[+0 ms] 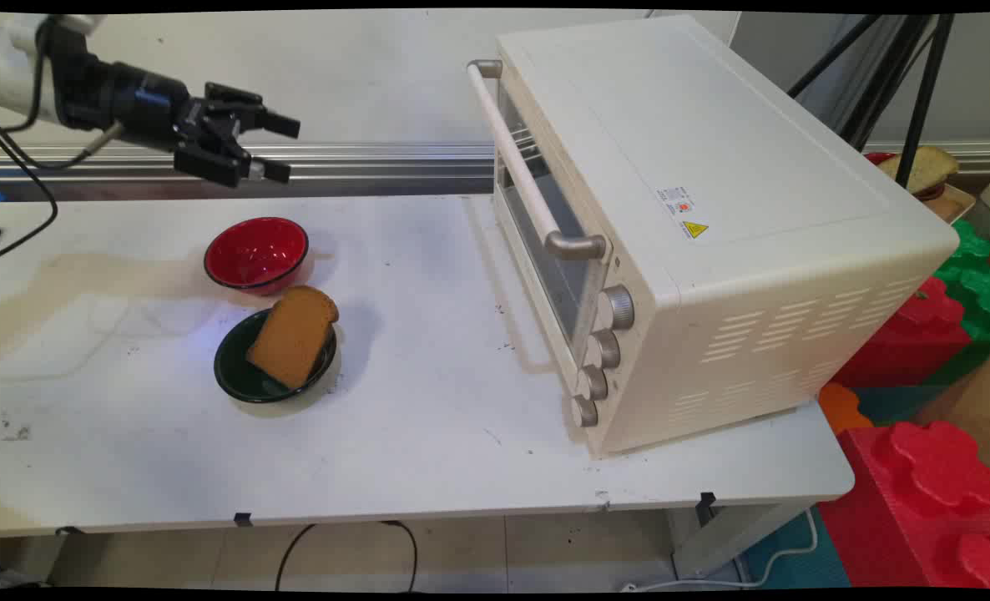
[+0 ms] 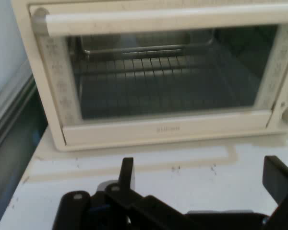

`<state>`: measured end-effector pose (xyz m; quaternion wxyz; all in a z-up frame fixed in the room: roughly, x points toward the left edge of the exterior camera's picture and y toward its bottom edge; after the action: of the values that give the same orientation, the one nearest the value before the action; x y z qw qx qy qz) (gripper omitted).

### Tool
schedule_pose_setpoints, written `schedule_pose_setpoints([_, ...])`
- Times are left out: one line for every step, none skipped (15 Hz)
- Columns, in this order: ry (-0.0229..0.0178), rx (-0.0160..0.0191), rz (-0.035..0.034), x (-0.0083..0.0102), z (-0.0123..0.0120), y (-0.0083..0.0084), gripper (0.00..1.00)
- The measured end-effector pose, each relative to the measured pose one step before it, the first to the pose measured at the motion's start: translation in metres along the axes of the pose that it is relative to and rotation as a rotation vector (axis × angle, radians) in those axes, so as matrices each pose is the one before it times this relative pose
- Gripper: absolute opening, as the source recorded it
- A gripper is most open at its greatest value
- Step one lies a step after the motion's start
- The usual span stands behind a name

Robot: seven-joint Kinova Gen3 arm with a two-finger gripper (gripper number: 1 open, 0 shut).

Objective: Open the oven

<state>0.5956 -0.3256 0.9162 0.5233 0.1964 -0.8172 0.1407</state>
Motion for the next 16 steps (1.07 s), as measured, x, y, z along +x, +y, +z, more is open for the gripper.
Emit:
schedule_pose_setpoints([0.0161, -0.0006, -0.00498, 0.00461, -0.00271, -0.00001, 1.0])
schedule_pose_setpoints([0.01411, -0.00176, -0.0041, 0.00424, -0.00203, 0.00023, 1.0])
schedule_pose_setpoints([0.0185, -0.00412, -0.00584, 0.00559, -0.00201, 0.00079, 1.0])
schedule_pose_setpoints([0.01658, -0.0052, -0.00496, 0.00539, -0.00066, 0.00078, 1.0])
schedule_pose_setpoints([0.01878, -0.00552, -0.00589, 0.00614, -0.00016, 0.00079, 1.0])
schedule_pose_setpoints([0.0209, -0.00761, -0.00639, 0.00747, 0.00159, 0.00087, 1.0])
schedule_pose_setpoints([0.01281, -0.00378, -0.00339, 0.00468, 0.00139, 0.00086, 1.0])
schedule_pose_setpoints([0.01007, -0.00364, -0.00175, 0.00396, 0.00178, 0.00062, 1.0])
schedule_pose_setpoints([0.01327, -0.00584, -0.00194, 0.00584, 0.00318, 0.00118, 1.0])
schedule_pose_setpoints([0.00859, -0.00355, -0.00093, 0.0037, 0.00219, 0.00056, 1.0])
schedule_pose_setpoints([0.01079, -0.00602, 0.00162, 0.00568, 0.00498, 0.00038, 1.0])
schedule_pose_setpoints([0.00608, -0.00322, 0.00156, 0.00344, 0.00309, 0.00072, 1.0])
schedule_pose_setpoints([0.00889, -0.00343, 0.00148, 0.00503, 0.00503, 0.0015, 1.0])
schedule_pose_setpoints([0.00504, -0.00215, 0.00109, 0.00328, 0.00442, 0.00082, 1.0])
schedule_pose_setpoints([0.0055, -0.00365, 0.00226, 0.00481, 0.00833, 0.00164, 1.0])
schedule_pose_setpoints([0.00434, -0.00275, 0.0003, 0.00379, 0.00747, 0.00124, 1.0])
